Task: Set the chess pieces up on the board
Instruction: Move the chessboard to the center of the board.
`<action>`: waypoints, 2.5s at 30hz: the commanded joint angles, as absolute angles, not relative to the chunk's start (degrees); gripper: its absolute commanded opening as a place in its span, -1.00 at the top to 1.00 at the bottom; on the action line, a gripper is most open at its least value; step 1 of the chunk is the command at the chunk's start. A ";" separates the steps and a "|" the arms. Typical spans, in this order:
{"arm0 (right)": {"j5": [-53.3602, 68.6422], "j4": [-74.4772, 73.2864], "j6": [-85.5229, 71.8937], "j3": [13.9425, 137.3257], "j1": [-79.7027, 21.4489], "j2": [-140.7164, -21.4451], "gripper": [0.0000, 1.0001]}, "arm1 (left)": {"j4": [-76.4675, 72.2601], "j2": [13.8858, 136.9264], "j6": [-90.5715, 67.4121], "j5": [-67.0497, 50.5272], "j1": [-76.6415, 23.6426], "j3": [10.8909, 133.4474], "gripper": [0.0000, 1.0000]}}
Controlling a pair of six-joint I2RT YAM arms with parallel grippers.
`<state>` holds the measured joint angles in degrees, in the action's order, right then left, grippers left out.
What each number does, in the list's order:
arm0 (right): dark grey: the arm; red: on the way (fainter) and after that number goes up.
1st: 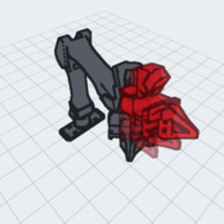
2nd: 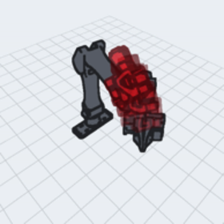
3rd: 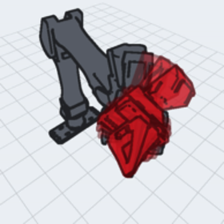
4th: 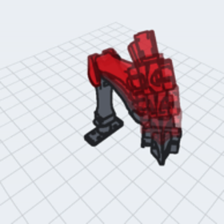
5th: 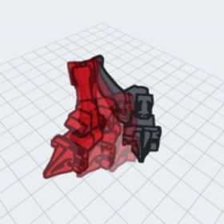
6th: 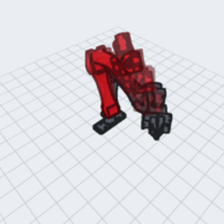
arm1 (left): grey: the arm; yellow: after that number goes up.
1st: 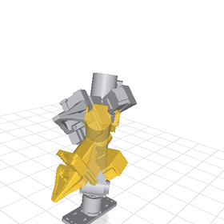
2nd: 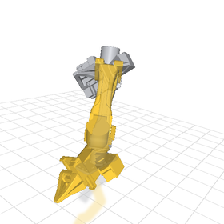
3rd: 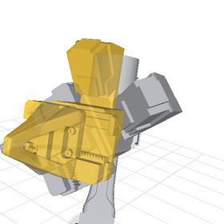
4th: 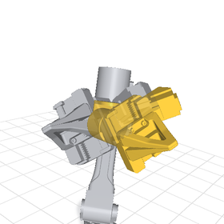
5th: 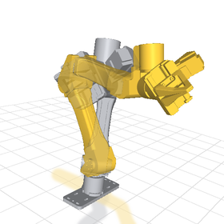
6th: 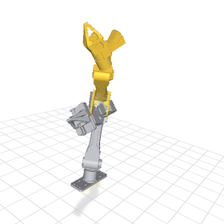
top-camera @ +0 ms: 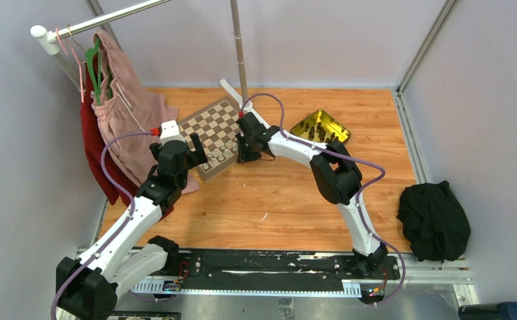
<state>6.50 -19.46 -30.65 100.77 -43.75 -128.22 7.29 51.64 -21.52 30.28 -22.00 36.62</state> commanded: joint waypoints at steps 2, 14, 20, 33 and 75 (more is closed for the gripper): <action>4.80 -21.10 -29.47 99.46 -42.69 -128.75 0.91 | 5.54 52.17 -22.25 31.79 -22.43 36.04 -1.00; 4.74 -20.58 -28.64 95.44 -42.63 -125.94 0.95 | 6.23 52.12 -22.83 33.06 -22.42 36.30 -1.00; 4.20 -20.64 -25.72 94.77 -42.72 -124.91 0.55 | 6.50 52.09 -23.28 33.53 -22.43 36.15 -1.00; 2.13 -21.45 -18.00 95.78 -43.39 -125.34 0.27 | 5.90 52.90 -23.64 33.96 -22.48 35.82 -1.00; 3.98 -23.11 -7.81 101.95 -46.65 -130.14 0.57 | 3.72 55.56 -24.08 35.27 -22.42 35.44 -1.00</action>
